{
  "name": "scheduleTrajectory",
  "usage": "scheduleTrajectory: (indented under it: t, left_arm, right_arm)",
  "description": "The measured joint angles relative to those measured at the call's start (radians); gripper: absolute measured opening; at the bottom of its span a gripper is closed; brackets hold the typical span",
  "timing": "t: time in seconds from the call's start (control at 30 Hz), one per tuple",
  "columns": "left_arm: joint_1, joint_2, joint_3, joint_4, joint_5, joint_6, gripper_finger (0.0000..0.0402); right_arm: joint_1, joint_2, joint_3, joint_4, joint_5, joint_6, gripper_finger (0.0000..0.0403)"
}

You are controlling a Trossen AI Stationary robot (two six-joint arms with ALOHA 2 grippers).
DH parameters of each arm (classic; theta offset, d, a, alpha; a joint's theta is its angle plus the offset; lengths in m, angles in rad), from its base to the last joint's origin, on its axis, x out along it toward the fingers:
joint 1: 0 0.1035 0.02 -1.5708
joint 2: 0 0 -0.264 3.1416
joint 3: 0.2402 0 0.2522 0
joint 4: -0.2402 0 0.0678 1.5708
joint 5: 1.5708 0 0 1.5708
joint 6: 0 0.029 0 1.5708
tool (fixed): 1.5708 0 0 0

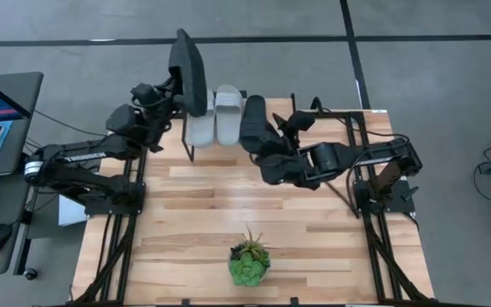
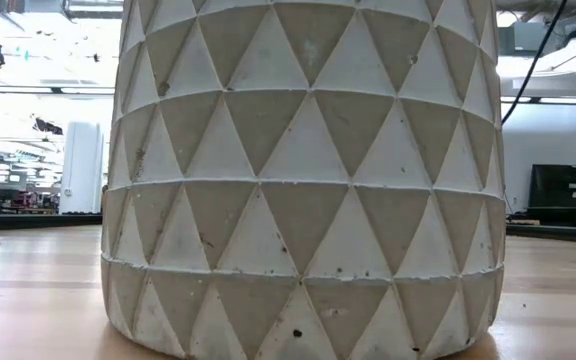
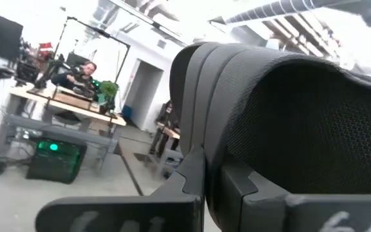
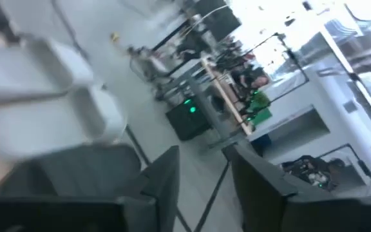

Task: Pick and place slides into the shelf
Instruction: Put the black slide on the shelf

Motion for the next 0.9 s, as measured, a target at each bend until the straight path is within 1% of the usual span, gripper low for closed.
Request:
scheduleTrajectory:
  t: [0.1,0.23,0.37,0.43,0.6,0.7,0.9]
  left_arm:
    - [-0.015,0.044,0.000,0.043,-0.013,0.054,0.0000]
    - [-0.027,0.097,0.030,0.041,-0.005,0.096,0.0000]
    - [-0.028,0.124,0.066,0.045,0.068,0.139,0.0000]
    - [-0.028,0.125,0.076,0.042,0.106,0.161,0.0000]
    - [-0.028,0.124,0.084,0.044,0.195,0.170,0.0000]
    - [-0.028,0.124,0.084,0.042,0.234,0.170,0.0000]
    - [-0.027,0.124,0.084,0.042,0.283,0.067,0.0000]
  right_arm:
    - [-0.001,-0.002,0.001,0.170,0.021,-0.089,0.0162]
    - [0.012,-0.001,0.001,0.447,0.018,-0.210,0.0206]
    - [0.035,0.005,0.001,0.677,-0.008,-0.320,0.0238]
    - [0.042,0.029,0.004,0.771,-0.036,-0.325,0.0246]
    - [0.062,0.071,0.002,0.869,-0.050,-0.353,0.0249]
    - [0.082,0.100,0.001,0.937,-0.034,-0.415,0.0249]
    - [0.105,0.146,0.001,1.057,-0.030,-0.581,0.0249]
